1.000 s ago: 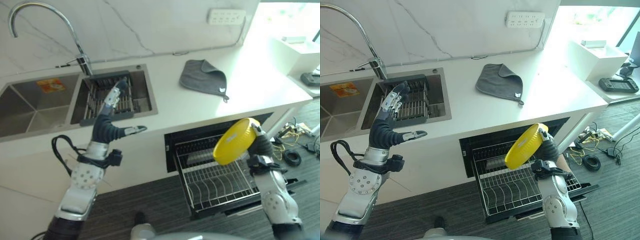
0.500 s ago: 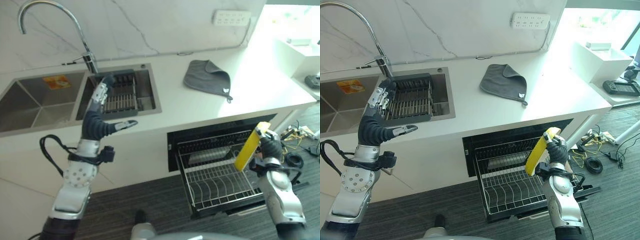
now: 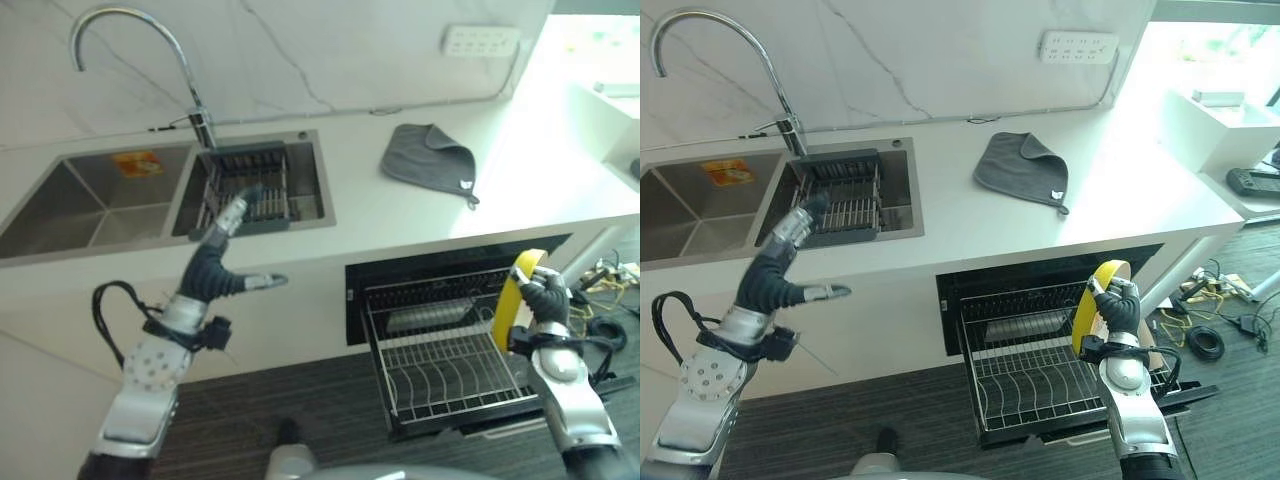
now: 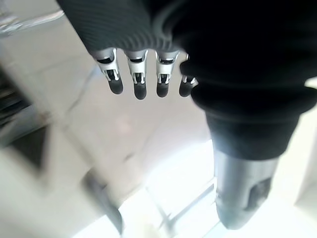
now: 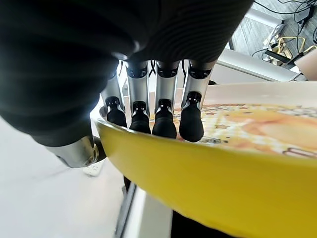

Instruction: Place the dishes in the dishwasher.

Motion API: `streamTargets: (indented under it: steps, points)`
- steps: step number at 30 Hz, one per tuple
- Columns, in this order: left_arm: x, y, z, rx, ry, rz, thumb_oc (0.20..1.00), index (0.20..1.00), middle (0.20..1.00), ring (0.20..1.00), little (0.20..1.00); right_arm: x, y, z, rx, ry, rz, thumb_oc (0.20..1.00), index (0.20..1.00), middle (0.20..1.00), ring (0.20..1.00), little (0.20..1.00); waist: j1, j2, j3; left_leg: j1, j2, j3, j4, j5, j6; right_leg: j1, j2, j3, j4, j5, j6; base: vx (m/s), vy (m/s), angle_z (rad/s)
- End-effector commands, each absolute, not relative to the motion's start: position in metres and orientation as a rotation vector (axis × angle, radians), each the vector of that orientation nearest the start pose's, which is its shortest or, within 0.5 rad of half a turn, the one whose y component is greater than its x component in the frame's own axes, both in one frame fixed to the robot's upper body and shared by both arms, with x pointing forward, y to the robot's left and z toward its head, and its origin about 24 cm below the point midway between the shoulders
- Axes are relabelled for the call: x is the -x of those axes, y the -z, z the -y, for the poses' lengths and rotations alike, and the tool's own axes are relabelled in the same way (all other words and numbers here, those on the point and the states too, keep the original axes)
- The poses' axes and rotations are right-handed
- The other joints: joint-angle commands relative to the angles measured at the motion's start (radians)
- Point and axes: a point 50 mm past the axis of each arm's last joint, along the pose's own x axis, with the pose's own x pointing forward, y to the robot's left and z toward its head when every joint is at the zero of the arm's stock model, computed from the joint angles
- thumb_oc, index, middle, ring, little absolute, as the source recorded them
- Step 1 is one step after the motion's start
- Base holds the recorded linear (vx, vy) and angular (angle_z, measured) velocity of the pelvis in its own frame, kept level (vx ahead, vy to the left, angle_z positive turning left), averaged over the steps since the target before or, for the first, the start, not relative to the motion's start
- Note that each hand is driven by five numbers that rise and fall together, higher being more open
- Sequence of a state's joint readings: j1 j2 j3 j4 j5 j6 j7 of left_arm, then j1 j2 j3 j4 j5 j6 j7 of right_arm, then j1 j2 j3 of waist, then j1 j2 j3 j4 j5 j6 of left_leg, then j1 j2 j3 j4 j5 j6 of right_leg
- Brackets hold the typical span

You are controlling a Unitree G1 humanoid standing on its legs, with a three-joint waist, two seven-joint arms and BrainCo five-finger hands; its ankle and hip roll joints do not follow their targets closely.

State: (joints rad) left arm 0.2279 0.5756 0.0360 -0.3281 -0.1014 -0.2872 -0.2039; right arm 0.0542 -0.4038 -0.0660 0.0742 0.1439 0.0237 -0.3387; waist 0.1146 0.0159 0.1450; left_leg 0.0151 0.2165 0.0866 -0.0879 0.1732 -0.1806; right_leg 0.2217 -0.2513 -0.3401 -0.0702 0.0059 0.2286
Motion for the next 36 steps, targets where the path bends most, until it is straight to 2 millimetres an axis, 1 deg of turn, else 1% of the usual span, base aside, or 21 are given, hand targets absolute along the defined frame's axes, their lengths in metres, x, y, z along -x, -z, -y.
streamTargets:
  steps: [1, 2, 4, 6, 7, 10, 11, 14, 17, 20, 22, 26, 29, 31, 36]
  points:
    - [-0.205, -0.121, -0.219, -0.586, 0.433, 0.291, 1.0, 1.0, 1.0, 1.0, 1.0, -0.249, -0.096, 0.279, 0.336, 0.477, 0.201, 0.2, 0.2, 0.2, 0.2, 0.2, 0.034, -0.012, 0.028, 0.098, 0.045, -0.06, 0.027, -0.153, 0.016, -0.091, -0.048, -0.014, 0.122, -0.014, 0.016, -0.01, -0.003, 0.1]
    - [-0.194, -0.085, -0.239, -0.576, 0.381, 0.081, 1.0, 1.0, 1.0, 1.0, 1.0, -0.25, -0.092, 0.284, 0.382, 0.476, 0.204, 0.2, 0.2, 0.2, 0.2, 0.2, 0.047, -0.006, 0.034, 0.099, 0.044, -0.062, 0.03, -0.156, 0.015, -0.085, -0.047, -0.021, 0.128, -0.024, 0.017, 0.0, -0.001, 0.15]
    - [-0.189, -0.064, -0.249, -0.59, 0.323, -0.022, 1.0, 1.0, 1.0, 1.0, 1.0, -0.254, -0.093, 0.284, 0.407, 0.473, 0.206, 0.2, 0.2, 0.2, 0.2, 0.2, 0.055, -0.004, 0.041, 0.094, 0.042, -0.066, 0.038, -0.156, 0.017, -0.087, -0.047, -0.023, 0.133, -0.027, 0.015, -0.01, 0.001, 0.17]
    - [-0.178, -0.035, -0.264, -0.575, 0.219, -0.142, 1.0, 1.0, 1.0, 1.0, 1.0, -0.259, -0.092, 0.283, 0.436, 0.465, 0.207, 0.2, 0.2, 0.2, 0.2, 0.2, 0.063, -0.002, 0.05, 0.087, 0.041, -0.072, 0.053, -0.157, 0.016, -0.094, -0.047, -0.022, 0.15, -0.034, 0.01, -0.02, 0.016, 0.07]
    - [-0.172, -0.017, -0.27, -0.575, 0.166, -0.209, 1.0, 1.0, 1.0, 1.0, 1.0, -0.263, -0.093, 0.282, 0.457, 0.459, 0.209, 0.2, 0.2, 0.2, 0.2, 0.2, 0.067, 0.0, 0.055, 0.079, 0.04, -0.076, 0.065, -0.16, 0.016, -0.103, -0.049, -0.021, 0.164, -0.04, 0.008, 0.0, 0.0, 0.0]
    - [-0.157, 0.014, -0.277, -0.604, 0.103, -0.303, 1.0, 1.0, 1.0, 1.0, 1.0, -0.271, -0.095, 0.28, 0.516, 0.44, 0.219, 0.2, 0.2, 0.2, 0.2, 0.2, 0.072, 0.006, 0.073, 0.055, 0.042, -0.09, 0.104, -0.17, 0.012, -0.133, -0.057, -0.013, 0.206, -0.055, 0.001, -0.02, 0.021, 0.02]
    - [-0.15, 0.025, -0.28, -0.585, 0.055, -0.345, 1.0, 1.0, 1.0, 1.0, 1.0, -0.274, -0.098, 0.281, 0.548, 0.43, 0.224, 0.2, 0.2, 0.2, 0.2, 0.2, 0.071, 0.012, 0.084, 0.036, 0.043, -0.096, 0.135, -0.177, 0.009, -0.152, -0.062, -0.005, 0.233, -0.064, -0.004, -0.04, 0.066, 0.05]
    - [-0.141, 0.043, -0.282, -0.552, -0.016, -0.403, 1.0, 1.0, 1.0, 1.0, 1.0, -0.279, -0.099, 0.282, 0.612, 0.415, 0.215, 0.2, 0.2, 0.2, 0.2, 0.2, 0.069, 0.025, 0.105, -0.001, 0.042, -0.109, 0.187, -0.195, 0.007, -0.196, -0.078, 0.007, 0.286, -0.082, -0.012, -0.05, 0.086, 0.04]
    - [-0.135, 0.052, -0.285, -0.521, -0.077, -0.442, 1.0, 1.0, 1.0, 1.0, 1.0, -0.279, -0.096, 0.286, 0.66, 0.407, 0.202, 0.2, 0.2, 0.2, 0.2, 0.2, 0.073, 0.028, 0.122, -0.03, 0.038, -0.117, 0.22, -0.206, 0.006, -0.226, -0.093, 0.011, 0.325, -0.094, -0.014, -0.03, 0.046, 0.09]
    - [-0.135, 0.056, -0.284, -0.505, -0.111, -0.443, 1.0, 1.0, 1.0, 1.0, 1.0, -0.284, -0.099, 0.291, 0.702, 0.416, 0.202, 0.2, 0.2, 0.2, 0.2, 0.2, 0.079, 0.034, 0.15, -0.084, 0.032, -0.131, 0.285, -0.226, 0.007, -0.27, -0.109, 0.026, 0.384, -0.116, -0.025, -0.03, 0.056, 0.05]
    - [-0.138, 0.054, -0.285, -0.479, -0.147, -0.43, 1.0, 1.0, 1.0, 1.0, 1.0, -0.288, -0.103, 0.292, 0.713, 0.424, 0.209, 0.2, 0.2, 0.2, 0.2, 0.2, 0.085, 0.038, 0.167, -0.121, 0.029, -0.141, 0.318, -0.233, 0.01, -0.307, -0.12, 0.033, 0.423, -0.124, -0.03, -0.03, 0.005, 0.0]
    - [-0.154, 0.044, -0.281, -0.474, -0.15, -0.349, 1.0, 1.0, 1.0, 1.0, 1.0, -0.3, -0.119, 0.293, 0.728, 0.439, 0.239, 0.2, 0.2, 0.2, 0.2, 0.2, 0.089, 0.047, 0.22, -0.22, 0.025, -0.161, 0.394, -0.243, 0.016, -0.416, -0.141, 0.072, 0.524, -0.145, -0.044, -0.13, 0.017, 0.0]
    - [-0.158, 0.04, -0.281, -0.467, -0.169, -0.324, 1.0, 1.0, 1.0, 1.0, 1.0, -0.305, -0.123, 0.294, 0.761, 0.44, 0.247, 0.2, 0.2, 0.2, 0.2, 0.2, 0.092, 0.051, 0.235, -0.255, 0.022, -0.164, 0.422, -0.249, 0.019, -0.459, -0.152, 0.088, 0.566, -0.155, -0.047, -0.08, 0.021, -0.11]
    - [-0.164, 0.036, -0.283, -0.461, -0.197, -0.3, 1.0, 1.0, 1.0, 1.0, 1.0, -0.312, -0.128, 0.299, 0.797, 0.447, 0.241, 0.2, 0.2, 0.2, 0.2, 0.2, 0.1, 0.056, 0.25, -0.298, 0.024, -0.167, 0.454, -0.256, 0.019, -0.509, -0.167, 0.101, 0.618, -0.168, -0.047, -0.12, 0.006, -0.04]
    - [-0.169, 0.033, -0.285, -0.469, -0.203, -0.286, 1.0, 1.0, 1.0, 1.0, 1.0, -0.32, -0.133, 0.304, 0.821, 0.453, 0.213, 0.2, 0.2, 0.2, 0.2, 0.2, 0.11, 0.06, 0.26, -0.345, 0.022, -0.171, 0.498, -0.27, 0.021, -0.561, -0.181, 0.117, 0.678, -0.189, -0.049, -0.07, -0.014, 0.01]
